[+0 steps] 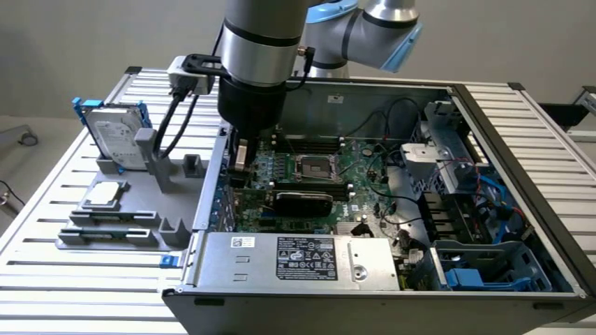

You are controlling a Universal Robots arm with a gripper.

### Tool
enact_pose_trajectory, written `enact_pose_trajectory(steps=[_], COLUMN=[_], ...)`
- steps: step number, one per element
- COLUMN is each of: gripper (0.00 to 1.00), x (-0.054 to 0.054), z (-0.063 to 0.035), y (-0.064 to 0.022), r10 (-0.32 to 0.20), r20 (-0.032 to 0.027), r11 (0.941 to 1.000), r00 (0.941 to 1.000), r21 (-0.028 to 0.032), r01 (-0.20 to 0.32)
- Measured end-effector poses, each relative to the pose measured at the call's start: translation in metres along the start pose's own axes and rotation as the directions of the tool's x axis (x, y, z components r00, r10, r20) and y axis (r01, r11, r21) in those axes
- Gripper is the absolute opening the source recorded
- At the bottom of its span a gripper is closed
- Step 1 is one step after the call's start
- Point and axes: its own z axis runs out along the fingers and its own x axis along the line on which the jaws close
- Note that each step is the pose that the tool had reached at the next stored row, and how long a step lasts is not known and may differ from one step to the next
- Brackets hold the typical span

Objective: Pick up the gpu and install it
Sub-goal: 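Press down on the gpu until it lock into place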

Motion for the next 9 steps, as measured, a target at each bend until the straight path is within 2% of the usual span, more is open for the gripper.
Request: enact_pose_trajectory(steps=[9], gripper=[0.11], x=[-0.0038], z=[-0.0003], y=[0.0], r10=[0.0], r20=[-0.0001], r11=[1.0], r00=[1.0], r21=[0.0], r01=[0.0])
